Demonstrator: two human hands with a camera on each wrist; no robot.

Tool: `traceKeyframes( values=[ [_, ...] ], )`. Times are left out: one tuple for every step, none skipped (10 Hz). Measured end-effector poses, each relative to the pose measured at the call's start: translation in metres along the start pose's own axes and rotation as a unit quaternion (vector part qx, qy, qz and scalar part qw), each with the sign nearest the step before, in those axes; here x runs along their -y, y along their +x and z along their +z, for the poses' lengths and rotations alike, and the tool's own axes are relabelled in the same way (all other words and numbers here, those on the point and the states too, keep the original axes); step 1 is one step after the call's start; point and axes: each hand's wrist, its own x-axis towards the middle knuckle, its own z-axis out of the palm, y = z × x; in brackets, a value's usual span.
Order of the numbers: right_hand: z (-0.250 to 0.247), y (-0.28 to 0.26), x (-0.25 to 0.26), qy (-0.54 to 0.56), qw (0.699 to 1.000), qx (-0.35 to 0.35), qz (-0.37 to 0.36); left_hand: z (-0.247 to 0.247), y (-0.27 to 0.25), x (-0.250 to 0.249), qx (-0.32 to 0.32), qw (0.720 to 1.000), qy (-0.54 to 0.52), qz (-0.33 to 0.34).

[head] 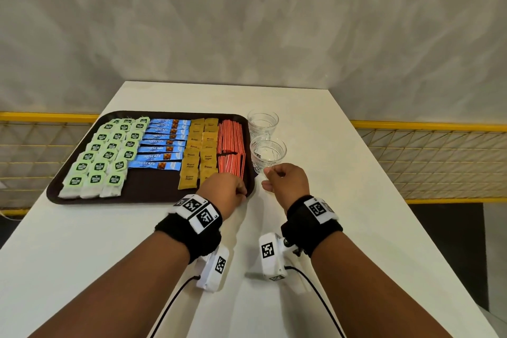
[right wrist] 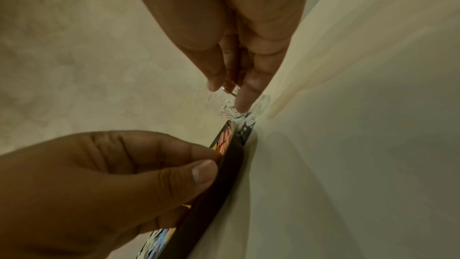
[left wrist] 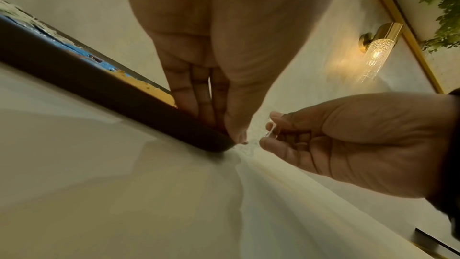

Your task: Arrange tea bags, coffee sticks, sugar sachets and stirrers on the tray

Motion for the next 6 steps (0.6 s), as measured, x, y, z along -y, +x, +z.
traceKeyframes(
  values=[
    [0.001,0.000,0.001,-0.004,1.000,0.001,-0.004,-0.002,-0.001,-0.002,0.008,1.000,0.007,-0.003],
    [0.002,0.001,0.000,-0.006,1.000,0.002,-0.007,-0.002,-0.001,-0.004,0.008,1.000,0.004,-0.004],
    [0.001,0.000,0.001,-0.015,1.000,0.004,-0.004,-0.004,-0.001,-0.005,0.015,1.000,0.009,-0.006],
    [-0.003,-0.002,0.001,-0.039,0.999,-0.006,-0.002,-0.003,-0.003,-0.005,0.007,1.000,0.009,-0.002],
    [-0.011,-0.007,0.004,-0.063,0.998,-0.013,-0.002,-0.003,-0.007,-0.006,-0.008,1.000,0.007,0.003],
    [-0.023,-0.015,0.004,-0.091,0.995,-0.024,-0.040,-0.005,-0.014,-0.007,-0.067,0.997,-0.007,0.029]
  ],
)
